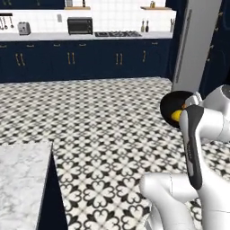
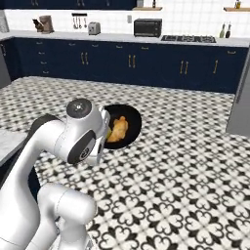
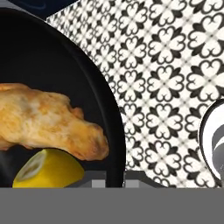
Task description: Pick the chicken drumstick and lemon from their plates and place them in the bowl. Then put the bowl in the fridge.
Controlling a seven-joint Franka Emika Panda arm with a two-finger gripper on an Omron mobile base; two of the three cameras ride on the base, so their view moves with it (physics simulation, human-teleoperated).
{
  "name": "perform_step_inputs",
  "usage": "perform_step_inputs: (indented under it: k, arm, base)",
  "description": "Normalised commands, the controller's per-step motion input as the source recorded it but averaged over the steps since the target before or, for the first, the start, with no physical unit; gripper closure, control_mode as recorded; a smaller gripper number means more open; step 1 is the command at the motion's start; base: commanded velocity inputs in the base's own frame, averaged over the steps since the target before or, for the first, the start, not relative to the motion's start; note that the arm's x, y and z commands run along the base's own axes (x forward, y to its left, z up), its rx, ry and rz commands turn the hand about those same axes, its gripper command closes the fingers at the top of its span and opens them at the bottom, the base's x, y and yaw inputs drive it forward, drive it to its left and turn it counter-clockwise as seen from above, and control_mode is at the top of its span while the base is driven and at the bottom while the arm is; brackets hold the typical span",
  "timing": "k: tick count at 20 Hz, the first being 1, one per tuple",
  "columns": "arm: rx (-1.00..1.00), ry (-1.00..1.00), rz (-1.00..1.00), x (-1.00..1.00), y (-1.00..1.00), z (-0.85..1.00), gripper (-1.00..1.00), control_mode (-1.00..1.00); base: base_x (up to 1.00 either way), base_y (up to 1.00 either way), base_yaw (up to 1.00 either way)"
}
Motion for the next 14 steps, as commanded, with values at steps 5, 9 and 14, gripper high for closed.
perform_step_inputs:
  k: [5, 9, 14]
  arm:
    - [0.0, 0.0, 0.0, 0.0, 0.0, 0.0, 1.0, 1.0]
    - [0.0, 0.0, 0.0, 0.0, 0.0, 0.0, 1.0, 1.0]
    - [0.0, 0.0, 0.0, 0.0, 0.0, 0.0, 1.0, 1.0]
  base:
    - [1.0, -0.07, 0.01]
    - [1.0, 0.0, -0.01]
    - [1.0, 0.0, -0.08]
